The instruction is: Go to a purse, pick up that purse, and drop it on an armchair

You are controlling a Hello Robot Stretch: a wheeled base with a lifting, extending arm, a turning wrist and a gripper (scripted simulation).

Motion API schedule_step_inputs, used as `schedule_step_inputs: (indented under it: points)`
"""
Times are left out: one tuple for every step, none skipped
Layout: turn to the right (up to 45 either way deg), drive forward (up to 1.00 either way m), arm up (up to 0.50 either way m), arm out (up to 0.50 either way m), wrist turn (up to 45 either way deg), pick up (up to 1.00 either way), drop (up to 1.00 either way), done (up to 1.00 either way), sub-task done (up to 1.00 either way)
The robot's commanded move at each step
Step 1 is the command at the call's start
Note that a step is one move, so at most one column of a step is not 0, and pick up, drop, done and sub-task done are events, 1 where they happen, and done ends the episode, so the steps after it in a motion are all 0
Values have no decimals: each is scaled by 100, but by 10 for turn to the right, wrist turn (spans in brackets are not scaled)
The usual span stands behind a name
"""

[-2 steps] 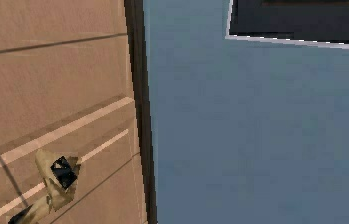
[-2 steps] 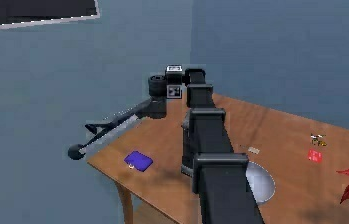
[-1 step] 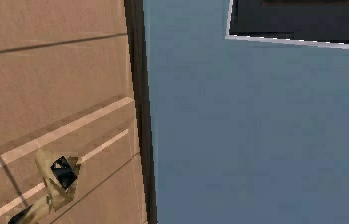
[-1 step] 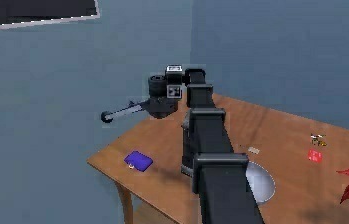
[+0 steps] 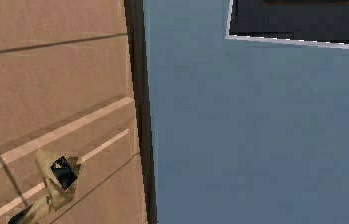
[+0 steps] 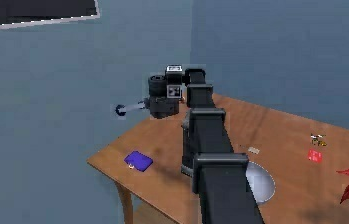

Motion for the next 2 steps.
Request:
schedule_step_inputs:
  points:
    - [0, 0, -30, 0, 0, 0, 0, 0, 0]
    - [0, 0, 0, 0, 0, 100, 0, 0, 0]
